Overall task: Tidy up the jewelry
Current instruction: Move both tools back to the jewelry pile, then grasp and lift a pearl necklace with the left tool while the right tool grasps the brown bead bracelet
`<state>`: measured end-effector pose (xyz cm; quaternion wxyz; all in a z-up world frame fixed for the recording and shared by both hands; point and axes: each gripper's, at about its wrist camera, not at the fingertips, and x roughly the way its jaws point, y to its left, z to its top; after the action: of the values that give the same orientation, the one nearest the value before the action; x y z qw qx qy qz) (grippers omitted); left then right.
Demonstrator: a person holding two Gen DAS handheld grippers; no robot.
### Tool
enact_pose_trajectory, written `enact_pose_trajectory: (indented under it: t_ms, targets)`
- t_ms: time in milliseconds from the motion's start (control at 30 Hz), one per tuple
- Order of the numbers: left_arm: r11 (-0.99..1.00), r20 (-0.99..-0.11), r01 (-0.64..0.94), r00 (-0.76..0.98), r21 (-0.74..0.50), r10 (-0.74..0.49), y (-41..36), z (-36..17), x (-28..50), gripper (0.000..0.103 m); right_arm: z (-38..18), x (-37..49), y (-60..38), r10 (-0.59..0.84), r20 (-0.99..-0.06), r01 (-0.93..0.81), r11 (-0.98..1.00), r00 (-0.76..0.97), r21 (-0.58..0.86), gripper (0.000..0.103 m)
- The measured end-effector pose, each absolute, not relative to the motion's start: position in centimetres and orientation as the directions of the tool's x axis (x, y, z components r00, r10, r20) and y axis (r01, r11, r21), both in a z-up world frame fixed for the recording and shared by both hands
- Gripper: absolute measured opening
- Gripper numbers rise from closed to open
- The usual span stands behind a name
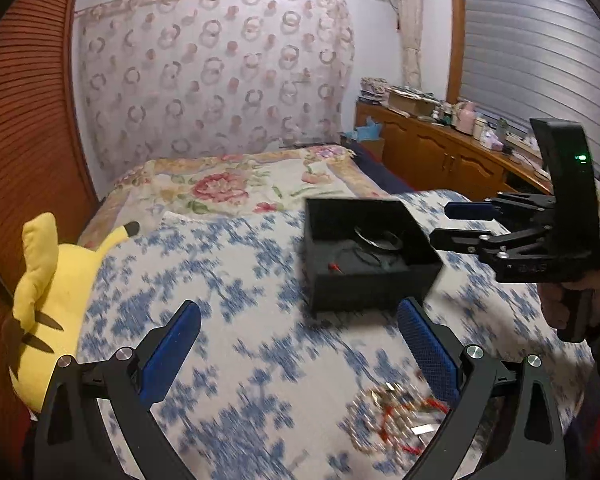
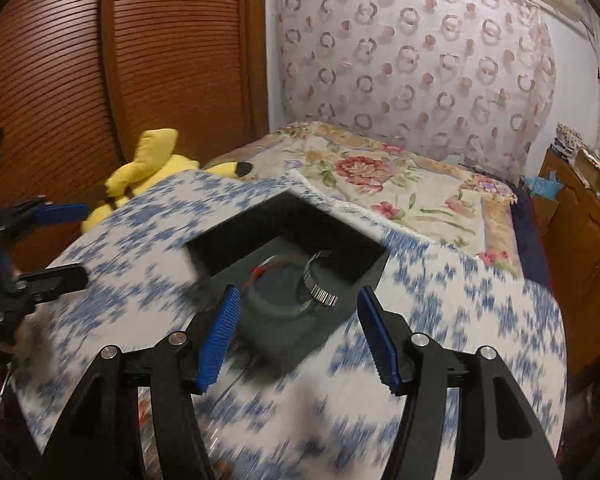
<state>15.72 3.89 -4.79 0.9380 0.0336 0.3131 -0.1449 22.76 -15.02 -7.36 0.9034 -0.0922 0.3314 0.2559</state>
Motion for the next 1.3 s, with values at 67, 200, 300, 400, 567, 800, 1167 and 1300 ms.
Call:
enact_pose_trajectory:
  t_ms: [67, 200, 300, 400, 567, 800, 1167, 1300]
  targets:
    - [0.952, -0.606, 0.305, 0.751, -0.037, -0.264, 3.6, -5.3, 14.4, 0.095, -7.7, 20.6, -15.5, 0.41, -0.65, -0.529, 0.848, 0.639, 0.015, 0.063]
    - [0.941, -0.622, 0.332, 0.723, -0.068, -0.3, 3.4, -6.5, 11.8, 0.095, -9.1, 16.3, -16.1, 0.434, -0.67, -0.547, 0.836, 0.602, 0.05, 0.063]
    - [0.932, -0.643, 0.35, 0.692, -0.099, -0.328, 3.5, -7.7, 10.3, 0.092, -10.3, 14.1, -16.3, 0.449, -0.686, -0.548, 0.832, 0.572, 0.088, 0.063]
    - [0.921, -0.677, 0.365, 0.645, -0.133, -0.354, 3.4, -9.0, 9.5, 0.073, -11.5, 12.6, -16.6, 0.455, -0.697, -0.54, 0.834, 0.554, 0.114, 0.063]
    - [0.922, -0.722, 0.358, 0.597, -0.149, -0.349, 3.1, -10.8, 9.6, 0.048, -12.4, 10.8, -17.2, 0.463, -0.697, -0.524, 0.839, 0.547, 0.146, 0.063]
    - [0.939, -0.758, 0.313, 0.576, -0.142, -0.307, 2.8, -11.8, 12.1, 0.031, -13.4, 10.3, -17.7, 0.458, -0.699, -0.512, 0.846, 0.549, 0.152, 0.063]
    - [0.95, -0.776, 0.312, 0.607, 0.031, -0.174, 1.0, -12.3, 13.0, 0.015, -13.2, 10.3, -18.2, 0.462, -0.689, -0.502, 0.849, 0.558, 0.164, 0.063]
    - [0.939, -0.781, 0.345, 0.588, 0.005, -0.212, 0.9, -12.1, 13.3, 0.004, -13.2, 10.3, -18.2, 0.462, -0.69, -0.503, 0.849, 0.557, 0.163, 0.063]
